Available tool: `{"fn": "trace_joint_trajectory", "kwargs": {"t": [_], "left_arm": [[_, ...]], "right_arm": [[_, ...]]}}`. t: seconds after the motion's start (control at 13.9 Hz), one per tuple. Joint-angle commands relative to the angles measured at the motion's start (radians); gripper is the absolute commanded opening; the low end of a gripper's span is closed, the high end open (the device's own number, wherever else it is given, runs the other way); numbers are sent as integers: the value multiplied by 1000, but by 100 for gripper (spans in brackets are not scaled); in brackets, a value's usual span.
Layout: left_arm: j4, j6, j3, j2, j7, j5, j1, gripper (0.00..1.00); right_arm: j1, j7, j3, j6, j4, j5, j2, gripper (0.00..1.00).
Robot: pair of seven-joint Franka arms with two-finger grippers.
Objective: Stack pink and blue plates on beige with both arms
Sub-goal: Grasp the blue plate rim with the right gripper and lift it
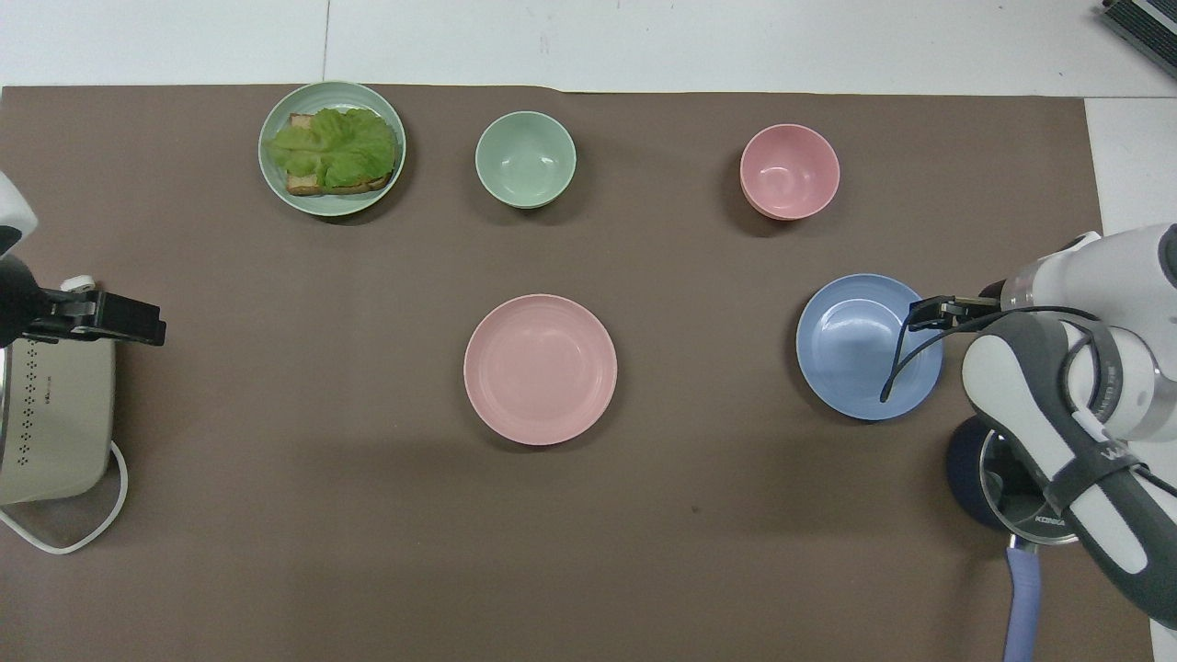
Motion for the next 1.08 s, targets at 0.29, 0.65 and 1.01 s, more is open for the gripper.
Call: {"fn": "trace_joint_trajectory", "kwargs": {"t": [0.29, 0.65, 1.01], "left_arm": [[104, -121, -2, -17, 2, 13, 9, 100], [102, -124, -5, -29, 10, 16, 9, 100], [102, -120, -6, -31, 5, 12, 9, 100]], "right_arm": [[-40, -43, 8, 55, -6, -41, 63, 69], [-42, -69, 10, -20, -1, -41, 58, 0], [-39, -98, 22, -135, 16, 18, 0, 0]]}}
